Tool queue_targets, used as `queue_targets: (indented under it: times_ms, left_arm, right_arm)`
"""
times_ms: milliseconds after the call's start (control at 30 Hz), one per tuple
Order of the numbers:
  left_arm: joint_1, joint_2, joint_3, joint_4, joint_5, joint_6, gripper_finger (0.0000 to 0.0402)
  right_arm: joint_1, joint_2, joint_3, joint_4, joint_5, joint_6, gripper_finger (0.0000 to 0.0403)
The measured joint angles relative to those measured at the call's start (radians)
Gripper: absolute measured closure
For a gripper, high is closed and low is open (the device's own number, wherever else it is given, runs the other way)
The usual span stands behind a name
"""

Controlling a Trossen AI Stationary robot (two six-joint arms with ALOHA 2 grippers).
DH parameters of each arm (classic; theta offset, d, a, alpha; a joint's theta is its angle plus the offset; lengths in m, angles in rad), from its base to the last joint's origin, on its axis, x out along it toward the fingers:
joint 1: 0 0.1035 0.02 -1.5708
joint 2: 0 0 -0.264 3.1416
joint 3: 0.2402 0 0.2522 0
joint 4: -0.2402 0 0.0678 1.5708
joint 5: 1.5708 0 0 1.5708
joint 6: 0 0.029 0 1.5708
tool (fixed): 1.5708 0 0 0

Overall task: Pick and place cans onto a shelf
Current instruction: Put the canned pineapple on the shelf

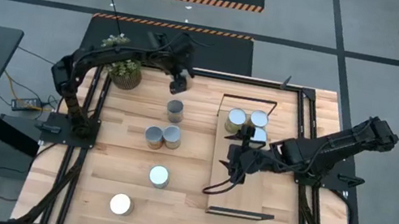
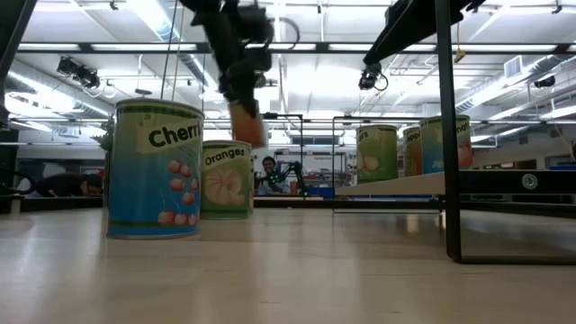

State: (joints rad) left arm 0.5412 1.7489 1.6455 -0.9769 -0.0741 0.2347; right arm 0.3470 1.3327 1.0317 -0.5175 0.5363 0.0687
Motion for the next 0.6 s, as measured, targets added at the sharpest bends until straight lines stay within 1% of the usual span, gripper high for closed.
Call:
queue_targets:
  times_ms: [100,233,333,433,600]
  left_arm:
    - [-0.042,0.0,0.047,0.016,0.015,-0.024,0.0073]
    - [-0.116,0.0,0.09,0.017,0.034,-0.077,0.0074]
    - [-0.185,0.0,0.097,0.013,0.034,-0.128,0.0074]
    - [-0.254,0.0,0.097,0.007,0.058,-0.177,0.0074]
    - [-0.357,0.0,0.097,0.054,0.083,-0.239,0.0074]
  right_arm:
    - [-0.01,-0.013,0.0,-0.02,0.018,-0.012,0.0024]
    - [-0.012,-0.074,0.0,-0.045,0.022,0.006,0.0024]
    - [-0.012,-0.128,0.0,-0.069,0.04,0.015,0.0024]
    - [-0.013,-0.165,0.0,-0.088,0.048,0.035,0.0024]
    - [-0.007,-0.18,0.0,-0.137,0.038,0.096,0.0024]
